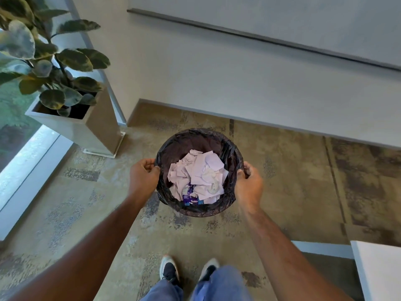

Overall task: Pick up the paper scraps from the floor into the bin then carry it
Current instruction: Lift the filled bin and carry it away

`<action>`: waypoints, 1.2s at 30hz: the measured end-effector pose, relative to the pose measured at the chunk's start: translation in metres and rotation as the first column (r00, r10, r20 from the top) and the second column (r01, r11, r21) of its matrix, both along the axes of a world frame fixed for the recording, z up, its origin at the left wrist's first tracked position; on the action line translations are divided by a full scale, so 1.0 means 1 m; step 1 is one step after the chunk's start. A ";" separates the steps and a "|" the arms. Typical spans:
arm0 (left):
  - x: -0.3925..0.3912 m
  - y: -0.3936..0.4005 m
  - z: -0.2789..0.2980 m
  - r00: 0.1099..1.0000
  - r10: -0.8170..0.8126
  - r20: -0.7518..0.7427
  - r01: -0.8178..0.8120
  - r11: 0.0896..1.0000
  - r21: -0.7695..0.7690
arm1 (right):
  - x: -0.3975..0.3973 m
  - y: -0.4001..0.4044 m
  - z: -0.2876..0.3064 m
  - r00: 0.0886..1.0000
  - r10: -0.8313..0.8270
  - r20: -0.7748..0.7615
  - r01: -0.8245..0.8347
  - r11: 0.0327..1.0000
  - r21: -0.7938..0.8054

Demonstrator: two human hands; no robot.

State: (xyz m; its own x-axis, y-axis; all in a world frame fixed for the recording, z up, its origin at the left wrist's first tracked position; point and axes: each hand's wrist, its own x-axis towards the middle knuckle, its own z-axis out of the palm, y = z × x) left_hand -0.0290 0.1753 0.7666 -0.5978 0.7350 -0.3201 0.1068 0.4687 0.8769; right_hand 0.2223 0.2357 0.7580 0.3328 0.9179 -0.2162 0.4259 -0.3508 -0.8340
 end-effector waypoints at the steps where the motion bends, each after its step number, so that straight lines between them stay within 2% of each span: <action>1: -0.001 0.012 0.000 1.000 0.007 -0.003 -0.007 1.000 -0.004 | -0.001 0.013 0.000 1.000 0.010 -0.005 -0.010 1.000 -0.001; 12: 0.006 0.151 -0.012 0.982 0.187 0.007 -0.186 0.981 -0.048 | -0.003 0.194 -0.024 0.979 0.199 -0.037 -0.201 0.979 -0.034; 17: 0.004 0.205 -0.022 0.945 0.326 -0.008 -0.326 0.943 -0.068 | -0.018 0.279 -0.027 0.931 0.363 -0.032 -0.364 0.929 -0.063; 22: -0.004 0.253 -0.029 0.906 0.424 -0.001 -0.422 0.903 -0.076 | -0.047 0.362 -0.030 0.881 0.473 0.006 -0.471 0.879 -0.075; 25: -0.020 0.283 -0.037 0.887 0.463 0.004 -0.461 0.884 -0.073 | -0.071 0.404 -0.039 0.854 0.519 -0.023 -0.519 0.850 -0.091; 30: -0.054 0.337 -0.073 0.854 0.520 0.023 -0.517 0.853 -0.070 | -0.114 0.473 -0.067 0.812 0.583 -0.023 -0.582 0.806 -0.107; 36: -0.111 0.401 -0.145 0.850 0.520 0.078 -0.511 0.852 -0.113 | -0.176 0.554 -0.125 0.790 0.612 -0.037 -0.611 0.779 -0.140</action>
